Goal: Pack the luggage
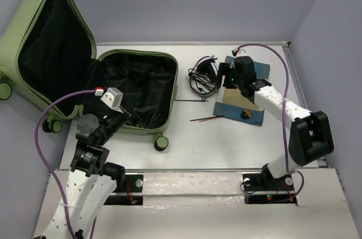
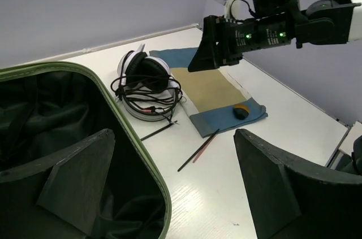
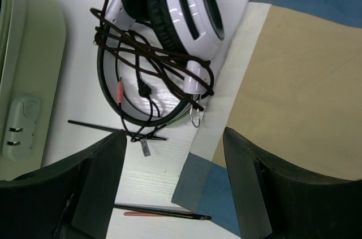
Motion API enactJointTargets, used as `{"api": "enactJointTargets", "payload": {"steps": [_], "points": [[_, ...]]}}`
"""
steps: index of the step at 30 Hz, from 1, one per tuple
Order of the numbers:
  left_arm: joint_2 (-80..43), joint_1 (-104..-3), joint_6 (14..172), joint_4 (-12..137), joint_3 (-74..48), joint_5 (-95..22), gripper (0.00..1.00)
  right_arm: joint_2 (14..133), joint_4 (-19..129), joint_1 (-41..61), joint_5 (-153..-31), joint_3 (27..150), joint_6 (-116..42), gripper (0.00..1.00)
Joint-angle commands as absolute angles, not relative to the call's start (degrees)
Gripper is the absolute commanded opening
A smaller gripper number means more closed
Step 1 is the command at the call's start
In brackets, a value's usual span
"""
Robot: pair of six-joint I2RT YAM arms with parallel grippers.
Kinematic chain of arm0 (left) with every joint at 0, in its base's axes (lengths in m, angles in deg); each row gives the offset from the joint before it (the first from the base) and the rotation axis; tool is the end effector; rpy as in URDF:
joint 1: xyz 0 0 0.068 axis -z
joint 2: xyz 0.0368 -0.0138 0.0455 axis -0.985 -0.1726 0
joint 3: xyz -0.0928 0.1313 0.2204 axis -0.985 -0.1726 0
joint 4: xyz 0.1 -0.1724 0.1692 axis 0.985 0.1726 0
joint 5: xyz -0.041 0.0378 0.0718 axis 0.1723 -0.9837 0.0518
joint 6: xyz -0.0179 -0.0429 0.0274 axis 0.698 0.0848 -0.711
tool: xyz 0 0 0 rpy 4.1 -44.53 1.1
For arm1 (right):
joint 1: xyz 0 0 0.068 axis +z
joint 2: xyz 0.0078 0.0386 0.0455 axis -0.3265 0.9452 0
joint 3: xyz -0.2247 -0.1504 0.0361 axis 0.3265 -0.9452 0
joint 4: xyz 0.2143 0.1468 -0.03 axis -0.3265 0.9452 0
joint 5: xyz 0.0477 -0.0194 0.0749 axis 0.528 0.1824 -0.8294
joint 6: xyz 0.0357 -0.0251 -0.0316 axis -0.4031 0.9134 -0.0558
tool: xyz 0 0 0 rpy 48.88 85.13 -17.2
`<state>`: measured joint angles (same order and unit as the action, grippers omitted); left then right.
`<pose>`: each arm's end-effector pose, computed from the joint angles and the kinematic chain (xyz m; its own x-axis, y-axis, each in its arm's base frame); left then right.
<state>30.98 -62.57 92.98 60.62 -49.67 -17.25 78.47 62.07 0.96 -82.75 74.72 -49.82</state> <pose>0.1057 -0.0505 0.3529 0.0844 -0.2100 -0.9741 0.7237 0.6849 -0.0850 0.3236 0.1169 0.2728 -0.5750 0.1486 -0.8046 -0.1355 0.9525 0.2727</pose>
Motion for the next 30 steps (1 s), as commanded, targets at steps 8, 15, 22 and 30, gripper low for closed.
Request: {"api": "enactJointTargets", "payload": {"steps": [8, 15, 22, 30], "points": [[31.5, -63.6, 91.4, 59.9, -47.3, -16.0, 0.99, 90.1, 65.8, 4.9, -73.4, 84.2, -46.7, 0.73], [31.5, -64.1, 91.4, 59.8, -47.3, -16.0, 0.99, 96.7, 67.4, 4.9, -70.5, 89.1, -44.9, 0.69], [31.6, -64.4, 91.5, 59.8, -47.3, -16.3, 0.99, 104.8, 70.5, 4.9, -68.3, 96.7, -43.8, 0.62], [31.5, -64.5, 91.6, 59.7, -47.3, -16.4, 0.99, 108.0, 70.8, 5.4, -66.5, 100.9, -44.7, 0.29]]}}
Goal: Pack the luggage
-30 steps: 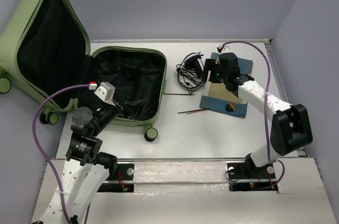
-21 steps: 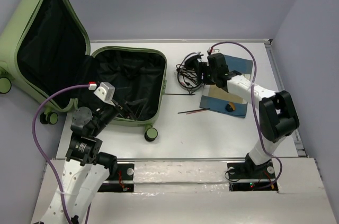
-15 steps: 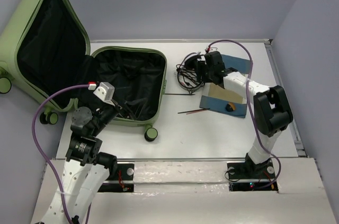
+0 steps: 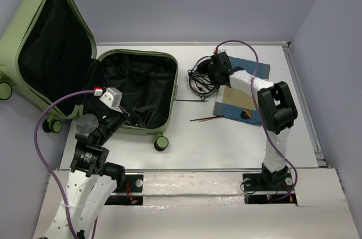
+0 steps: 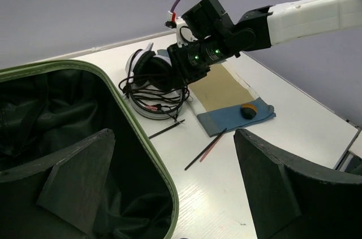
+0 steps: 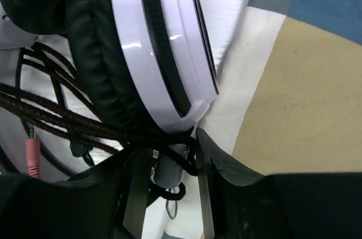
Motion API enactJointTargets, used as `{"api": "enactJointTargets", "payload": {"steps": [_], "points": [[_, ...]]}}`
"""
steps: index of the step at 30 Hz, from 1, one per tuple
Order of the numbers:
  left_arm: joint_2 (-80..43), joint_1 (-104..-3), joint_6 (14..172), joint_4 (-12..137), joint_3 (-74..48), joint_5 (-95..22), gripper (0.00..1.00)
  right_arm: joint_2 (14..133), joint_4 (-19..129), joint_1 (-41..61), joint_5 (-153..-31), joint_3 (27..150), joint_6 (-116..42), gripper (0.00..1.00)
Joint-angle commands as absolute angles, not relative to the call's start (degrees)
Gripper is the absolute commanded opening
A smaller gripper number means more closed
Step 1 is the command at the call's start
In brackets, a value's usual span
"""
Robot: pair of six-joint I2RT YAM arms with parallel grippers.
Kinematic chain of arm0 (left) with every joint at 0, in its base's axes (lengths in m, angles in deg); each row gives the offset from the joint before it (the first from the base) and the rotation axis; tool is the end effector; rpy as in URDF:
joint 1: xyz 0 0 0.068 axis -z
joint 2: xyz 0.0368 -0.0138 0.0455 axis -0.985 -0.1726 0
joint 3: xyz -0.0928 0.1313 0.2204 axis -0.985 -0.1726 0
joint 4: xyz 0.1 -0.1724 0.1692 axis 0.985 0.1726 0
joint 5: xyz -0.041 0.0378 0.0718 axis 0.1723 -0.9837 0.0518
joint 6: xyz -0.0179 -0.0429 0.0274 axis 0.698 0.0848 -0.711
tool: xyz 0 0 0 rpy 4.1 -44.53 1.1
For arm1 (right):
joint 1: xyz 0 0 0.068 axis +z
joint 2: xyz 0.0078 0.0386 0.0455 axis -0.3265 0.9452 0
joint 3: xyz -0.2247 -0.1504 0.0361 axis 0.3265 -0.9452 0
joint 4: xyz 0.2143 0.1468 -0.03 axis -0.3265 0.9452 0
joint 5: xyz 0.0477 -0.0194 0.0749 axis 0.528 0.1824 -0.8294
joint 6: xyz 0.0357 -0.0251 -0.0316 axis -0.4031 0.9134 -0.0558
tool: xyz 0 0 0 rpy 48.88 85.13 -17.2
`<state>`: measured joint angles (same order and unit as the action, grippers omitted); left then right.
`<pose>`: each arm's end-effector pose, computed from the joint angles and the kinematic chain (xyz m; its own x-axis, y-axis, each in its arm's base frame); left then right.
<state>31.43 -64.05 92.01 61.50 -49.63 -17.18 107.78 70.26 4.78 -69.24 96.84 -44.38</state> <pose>0.1054 -0.0473 0.3523 0.0951 -0.1938 -0.9764 0.7045 0.7061 -0.0715 0.4135 0.1726 0.1950 -0.7073 -0.0530 -0.7050 -0.0573 0.9982 -0.0177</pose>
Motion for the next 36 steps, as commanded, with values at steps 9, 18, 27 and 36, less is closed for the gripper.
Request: {"api": "enactJointTargets", "payload": {"steps": [9, 18, 27, 36], "points": [[31.7, -64.5, 92.2, 59.7, -47.4, -17.3, 0.99, 103.5, 70.8, 5.4, -63.4, 103.0, -47.2, 0.07], [32.8, -64.5, 95.7, 59.8, -47.2, -24.1, 0.99, 90.6, 64.9, 7.2, -69.0, 99.9, -47.6, 0.07], [34.1, -64.6, 96.6, 62.3, -45.9, -30.9, 0.99, 91.8, 59.7, 17.7, -79.5, 107.2, -49.0, 0.07], [36.2, -64.7, 97.1, 64.5, -44.9, -40.8, 0.99, 107.9, 59.8, 28.5, -79.4, 125.0, -47.5, 0.39]]}}
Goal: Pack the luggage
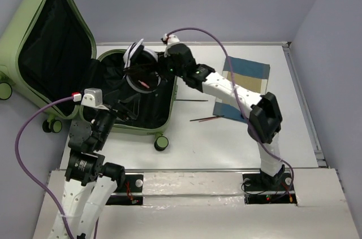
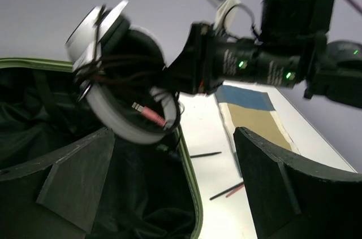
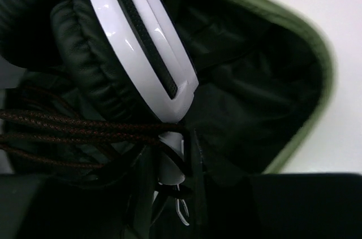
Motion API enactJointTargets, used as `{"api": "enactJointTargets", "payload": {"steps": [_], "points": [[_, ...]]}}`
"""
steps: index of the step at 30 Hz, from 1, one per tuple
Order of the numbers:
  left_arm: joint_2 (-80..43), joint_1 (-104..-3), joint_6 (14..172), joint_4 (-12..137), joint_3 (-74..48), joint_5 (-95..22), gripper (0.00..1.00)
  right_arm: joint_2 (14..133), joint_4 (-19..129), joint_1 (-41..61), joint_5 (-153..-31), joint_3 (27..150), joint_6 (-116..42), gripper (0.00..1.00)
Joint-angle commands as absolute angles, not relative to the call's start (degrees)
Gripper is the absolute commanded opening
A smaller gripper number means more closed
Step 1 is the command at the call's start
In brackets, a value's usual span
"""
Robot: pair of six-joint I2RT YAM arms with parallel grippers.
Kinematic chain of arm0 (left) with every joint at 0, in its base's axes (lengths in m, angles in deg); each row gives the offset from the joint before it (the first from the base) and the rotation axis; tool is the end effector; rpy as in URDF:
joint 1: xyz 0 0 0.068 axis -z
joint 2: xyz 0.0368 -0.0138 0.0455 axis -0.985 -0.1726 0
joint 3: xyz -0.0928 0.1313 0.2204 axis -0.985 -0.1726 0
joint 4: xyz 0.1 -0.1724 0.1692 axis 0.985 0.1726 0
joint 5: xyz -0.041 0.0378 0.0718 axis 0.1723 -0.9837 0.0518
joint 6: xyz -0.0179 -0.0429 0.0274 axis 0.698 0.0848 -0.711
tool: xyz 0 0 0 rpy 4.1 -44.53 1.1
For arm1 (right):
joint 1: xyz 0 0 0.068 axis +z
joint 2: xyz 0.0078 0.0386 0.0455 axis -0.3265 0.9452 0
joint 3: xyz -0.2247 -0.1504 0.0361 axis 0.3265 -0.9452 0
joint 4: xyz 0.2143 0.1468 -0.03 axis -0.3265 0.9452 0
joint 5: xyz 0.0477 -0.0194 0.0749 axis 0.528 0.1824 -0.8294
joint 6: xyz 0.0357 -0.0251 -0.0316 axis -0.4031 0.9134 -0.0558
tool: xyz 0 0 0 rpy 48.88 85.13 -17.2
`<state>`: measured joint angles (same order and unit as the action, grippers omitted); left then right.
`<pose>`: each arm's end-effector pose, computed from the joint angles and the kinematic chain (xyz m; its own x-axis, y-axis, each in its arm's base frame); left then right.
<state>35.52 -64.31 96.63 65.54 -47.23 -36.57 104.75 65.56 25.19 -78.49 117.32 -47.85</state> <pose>0.0913 -0.0310 0.3657 0.1487 -0.3084 -0.9396 0.4523 0.8661 -0.2127 0.3434 0.3295 0.3468 -0.4127 0.0201 -0.9106 -0.5255 0.8114 0.2561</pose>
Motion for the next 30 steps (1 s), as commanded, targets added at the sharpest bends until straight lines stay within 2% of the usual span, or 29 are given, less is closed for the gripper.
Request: {"api": "enactJointTargets", "payload": {"steps": [1, 3, 6, 10, 12, 14, 17, 20, 21, 24, 30], "points": [[36.0, -64.8, 97.1, 64.5, -45.0, -40.6, 0.99, 109.6, 61.0, 28.5, -80.3, 126.1, -47.3, 0.47], [36.0, -64.8, 97.0, 64.5, -45.1, -40.4, 0.99, 110.0, 62.1, 28.5, -82.1, 127.0, -46.2, 0.58], [35.9, -64.8, 97.0, 64.5, -45.2, -39.8, 0.99, 107.1, 62.6, 28.5, -83.1, 125.3, -40.8, 0.59], [35.9, -64.8, 97.2, 64.5, -45.4, -39.4, 0.99, 99.7, 63.6, 26.7, -87.5, 116.0, -34.4, 0.59], [35.9, -64.8, 97.2, 64.4, -45.4, -39.2, 0.99, 94.7, 63.7, 24.7, -93.2, 111.5, -31.0, 0.53], [35.8, -64.8, 97.3, 64.2, -45.6, -38.8, 0.99, 91.4, 63.7, 20.4, -100.1, 104.3, -26.9, 0.41], [35.8, -64.8, 97.2, 64.1, -45.7, -38.4, 0.99, 89.9, 63.8, 13.8, -107.4, 96.1, -23.8, 0.36], [35.6, -64.8, 97.2, 64.0, -45.7, -38.0, 0.99, 91.8, 65.7, 9.3, -109.2, 93.2, -21.5, 0.34], [35.4, -64.8, 97.0, 63.9, -45.7, -37.8, 0.99, 92.7, 66.6, 9.3, -109.3, 92.6, -20.6, 0.34], [35.0, -64.8, 96.8, 63.8, -45.7, -37.7, 0.99, 96.4, 70.5, 8.7, -107.7, 93.3, -15.5, 0.48], [34.7, -64.9, 96.8, 63.6, -45.9, -37.0, 0.99, 103.6, 74.2, 8.7, -105.1, 96.2, -13.5, 0.54]]}}
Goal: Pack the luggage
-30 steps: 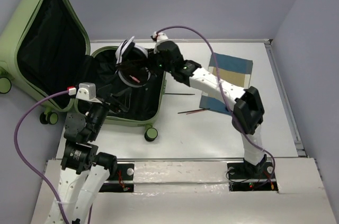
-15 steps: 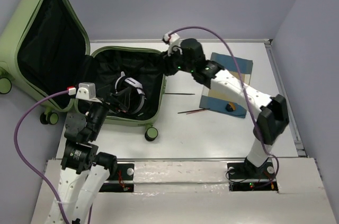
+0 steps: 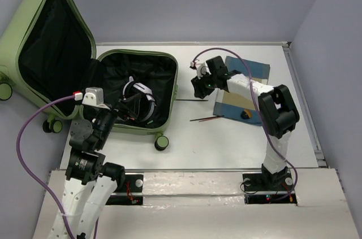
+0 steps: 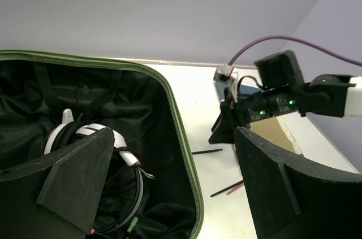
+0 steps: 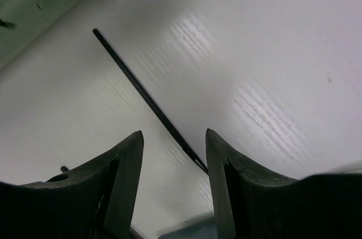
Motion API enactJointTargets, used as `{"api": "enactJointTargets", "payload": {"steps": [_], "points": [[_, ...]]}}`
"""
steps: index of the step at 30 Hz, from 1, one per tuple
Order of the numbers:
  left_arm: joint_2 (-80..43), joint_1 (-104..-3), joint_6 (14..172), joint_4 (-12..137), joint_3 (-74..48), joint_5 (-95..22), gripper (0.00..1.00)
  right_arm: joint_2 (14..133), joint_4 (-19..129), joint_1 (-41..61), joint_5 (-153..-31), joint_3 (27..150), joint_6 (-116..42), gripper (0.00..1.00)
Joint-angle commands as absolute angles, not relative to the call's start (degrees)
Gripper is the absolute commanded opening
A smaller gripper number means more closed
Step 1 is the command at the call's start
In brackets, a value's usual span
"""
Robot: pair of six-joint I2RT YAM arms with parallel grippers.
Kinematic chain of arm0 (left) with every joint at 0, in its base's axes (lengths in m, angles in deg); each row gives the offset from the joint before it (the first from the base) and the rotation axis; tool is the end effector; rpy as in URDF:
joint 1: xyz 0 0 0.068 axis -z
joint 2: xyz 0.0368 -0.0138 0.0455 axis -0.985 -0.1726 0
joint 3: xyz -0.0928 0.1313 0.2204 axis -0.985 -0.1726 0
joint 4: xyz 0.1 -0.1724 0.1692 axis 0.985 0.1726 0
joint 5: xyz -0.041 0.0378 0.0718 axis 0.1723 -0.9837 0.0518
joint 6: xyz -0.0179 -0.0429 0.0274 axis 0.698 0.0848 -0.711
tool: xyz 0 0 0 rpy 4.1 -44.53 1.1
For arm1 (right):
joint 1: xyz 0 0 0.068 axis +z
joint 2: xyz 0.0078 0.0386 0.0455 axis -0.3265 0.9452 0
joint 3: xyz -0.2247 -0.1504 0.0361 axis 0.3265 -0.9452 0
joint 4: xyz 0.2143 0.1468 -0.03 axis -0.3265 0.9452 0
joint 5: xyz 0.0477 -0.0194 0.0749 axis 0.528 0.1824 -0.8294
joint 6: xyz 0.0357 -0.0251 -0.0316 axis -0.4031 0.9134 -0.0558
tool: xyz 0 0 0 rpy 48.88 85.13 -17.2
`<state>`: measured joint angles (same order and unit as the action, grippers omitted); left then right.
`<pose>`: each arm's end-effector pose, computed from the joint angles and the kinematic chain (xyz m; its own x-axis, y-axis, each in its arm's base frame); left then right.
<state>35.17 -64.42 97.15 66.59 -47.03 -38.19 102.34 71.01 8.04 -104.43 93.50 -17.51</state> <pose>0.0932 -0.0303 0.3645 0.1330 -0.3135 -0.9402 0.4232 0.8758 -0.2322 0.3761 0.2062 0.2160 -0.4833 -0.4781 -0.7334 -0.7655 0.6372 0.0891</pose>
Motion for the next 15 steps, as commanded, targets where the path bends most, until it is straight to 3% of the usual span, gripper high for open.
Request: {"api": "enactJointTargets", "payload": {"steps": [1, 15], "points": [[34.7, -64.9, 96.8, 63.6, -45.9, -37.0, 0.99, 104.3, 74.9, 8.7, -105.3, 96.6, -13.3, 0.54], [34.8, -64.9, 96.8, 63.4, -46.0, -36.3, 0.99, 112.0, 80.1, 10.0, -106.0, 99.9, -13.4, 0.57]]}}
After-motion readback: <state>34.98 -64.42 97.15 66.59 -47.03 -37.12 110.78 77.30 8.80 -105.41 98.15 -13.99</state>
